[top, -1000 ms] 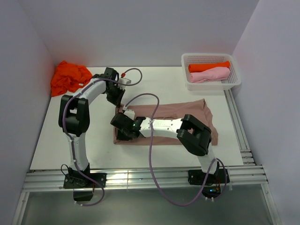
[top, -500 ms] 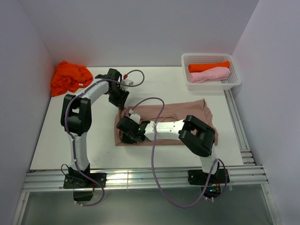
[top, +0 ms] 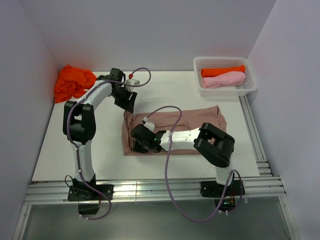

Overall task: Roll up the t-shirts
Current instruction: Roll the tshirt

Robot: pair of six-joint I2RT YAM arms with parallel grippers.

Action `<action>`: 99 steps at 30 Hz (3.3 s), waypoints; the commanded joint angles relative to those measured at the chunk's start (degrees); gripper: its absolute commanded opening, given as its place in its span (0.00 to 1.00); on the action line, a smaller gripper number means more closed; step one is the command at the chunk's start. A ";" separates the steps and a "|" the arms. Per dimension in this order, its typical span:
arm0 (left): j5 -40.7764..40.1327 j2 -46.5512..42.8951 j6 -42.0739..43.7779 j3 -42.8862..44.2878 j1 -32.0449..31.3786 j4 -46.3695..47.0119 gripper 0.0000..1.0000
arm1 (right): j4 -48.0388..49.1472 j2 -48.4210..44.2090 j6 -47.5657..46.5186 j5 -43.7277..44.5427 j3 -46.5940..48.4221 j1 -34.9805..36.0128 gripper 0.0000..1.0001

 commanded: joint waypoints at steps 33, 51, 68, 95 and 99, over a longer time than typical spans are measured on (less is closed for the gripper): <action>12.71 4.12 2.88 -1.66 8.79 -3.99 0.17 | 1.59 1.22 -0.97 -1.54 4.79 -0.91 0.00; 1.37 -1.25 2.00 -7.99 14.06 2.51 0.00 | -0.87 3.95 -2.91 -2.50 10.76 0.06 0.00; 0.32 -2.48 -0.55 -4.03 11.60 0.67 0.04 | -0.96 2.90 -2.47 -1.63 9.71 0.32 0.00; -7.32 -4.76 -0.73 -4.73 6.67 1.28 0.07 | -0.61 -0.27 0.52 2.68 6.19 2.43 0.00; -7.85 -4.67 0.76 -6.14 9.48 1.29 0.06 | -0.78 0.61 0.26 2.59 7.25 2.78 0.00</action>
